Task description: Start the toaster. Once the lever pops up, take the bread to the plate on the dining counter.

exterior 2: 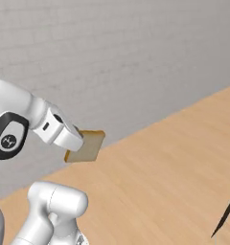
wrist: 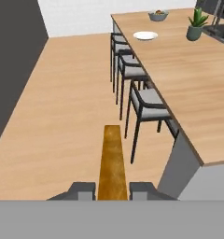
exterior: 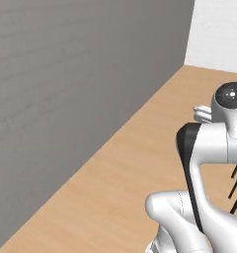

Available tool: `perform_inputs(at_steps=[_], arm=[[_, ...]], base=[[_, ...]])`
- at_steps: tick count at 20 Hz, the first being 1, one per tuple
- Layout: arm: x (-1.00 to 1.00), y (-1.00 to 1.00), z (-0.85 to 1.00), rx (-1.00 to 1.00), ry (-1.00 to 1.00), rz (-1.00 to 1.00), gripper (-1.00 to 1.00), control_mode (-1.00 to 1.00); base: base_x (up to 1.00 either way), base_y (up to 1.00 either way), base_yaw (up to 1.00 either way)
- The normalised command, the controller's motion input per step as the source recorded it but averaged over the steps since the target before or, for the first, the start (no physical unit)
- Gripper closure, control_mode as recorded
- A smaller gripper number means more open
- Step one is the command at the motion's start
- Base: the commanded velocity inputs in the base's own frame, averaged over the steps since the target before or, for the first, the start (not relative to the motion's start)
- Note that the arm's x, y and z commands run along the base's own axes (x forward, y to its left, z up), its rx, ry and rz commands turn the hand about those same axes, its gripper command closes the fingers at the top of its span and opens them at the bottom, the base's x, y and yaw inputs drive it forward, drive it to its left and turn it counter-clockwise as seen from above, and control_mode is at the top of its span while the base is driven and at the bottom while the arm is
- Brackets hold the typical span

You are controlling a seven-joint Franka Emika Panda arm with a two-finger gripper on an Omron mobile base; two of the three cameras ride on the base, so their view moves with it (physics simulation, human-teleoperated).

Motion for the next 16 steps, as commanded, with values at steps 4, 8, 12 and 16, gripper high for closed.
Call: perform_inputs(at_steps=[4, 8, 12, 16], arm=[[0.0, 0.0, 0.0, 0.0, 0.0, 0.0, 1.0, 1.0], [0.0, 0.0, 0.0, 0.0, 0.0, 0.0, 1.0, 1.0], [0.0, 0.0, 0.0, 0.0, 0.0, 0.0, 1.0, 1.0], [0.0, 0.0, 0.0, 0.0, 0.0, 0.0, 1.0, 1.0]], base=[[1.0, 0.03, -0.46], [1.0, 0.09, -0.45], [0.99, 0.11, -0.51], [0.9, 0.13, -0.56]])
